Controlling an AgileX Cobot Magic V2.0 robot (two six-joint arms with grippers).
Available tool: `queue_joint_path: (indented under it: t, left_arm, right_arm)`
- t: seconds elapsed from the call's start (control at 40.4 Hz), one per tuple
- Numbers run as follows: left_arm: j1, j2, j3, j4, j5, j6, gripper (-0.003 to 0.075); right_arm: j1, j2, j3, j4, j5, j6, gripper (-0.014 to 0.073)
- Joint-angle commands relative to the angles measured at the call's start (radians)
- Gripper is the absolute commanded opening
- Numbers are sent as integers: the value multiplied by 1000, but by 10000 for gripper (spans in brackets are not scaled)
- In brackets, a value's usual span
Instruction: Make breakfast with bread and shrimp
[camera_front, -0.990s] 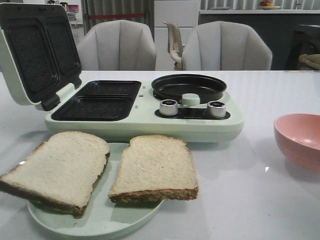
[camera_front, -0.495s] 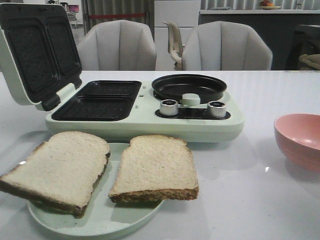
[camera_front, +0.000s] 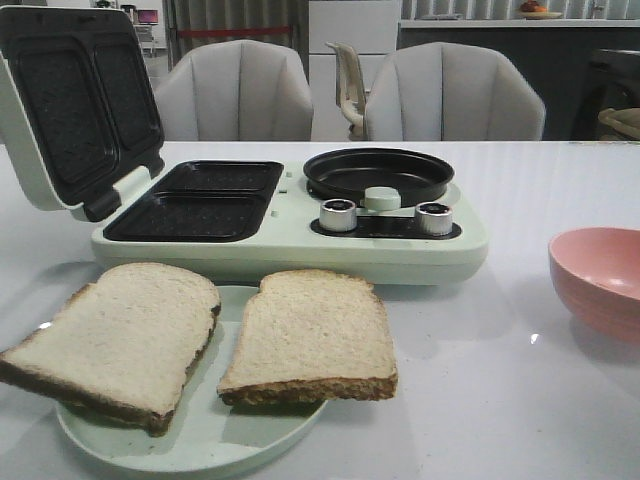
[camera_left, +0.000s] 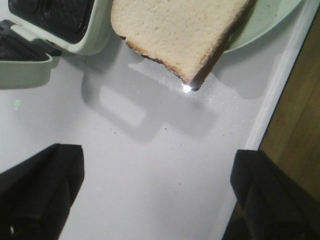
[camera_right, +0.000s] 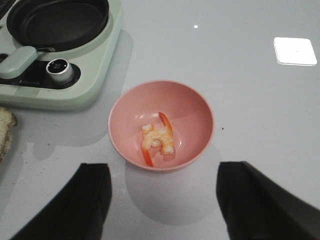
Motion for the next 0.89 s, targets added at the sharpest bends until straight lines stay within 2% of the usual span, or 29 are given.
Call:
queue_joint_path:
  t: [0.0, 0.148, 0.247, 0.866]
  left_arm:
    - [-65, 75, -25, 178, -32, -119, 634]
    - [-150, 215, -25, 314, 0, -219, 634]
    - [-173, 298, -25, 407, -1, -288, 634]
    - [-164, 603, -35, 800, 63, -610, 634]
  right_arm:
    - [3, 8, -30, -6, -76, -5, 555]
    - [3, 8, -30, -6, -76, -5, 555]
    - [3, 8, -30, -6, -76, -5, 555]
    - [3, 8, -30, -5, -76, -5, 555]
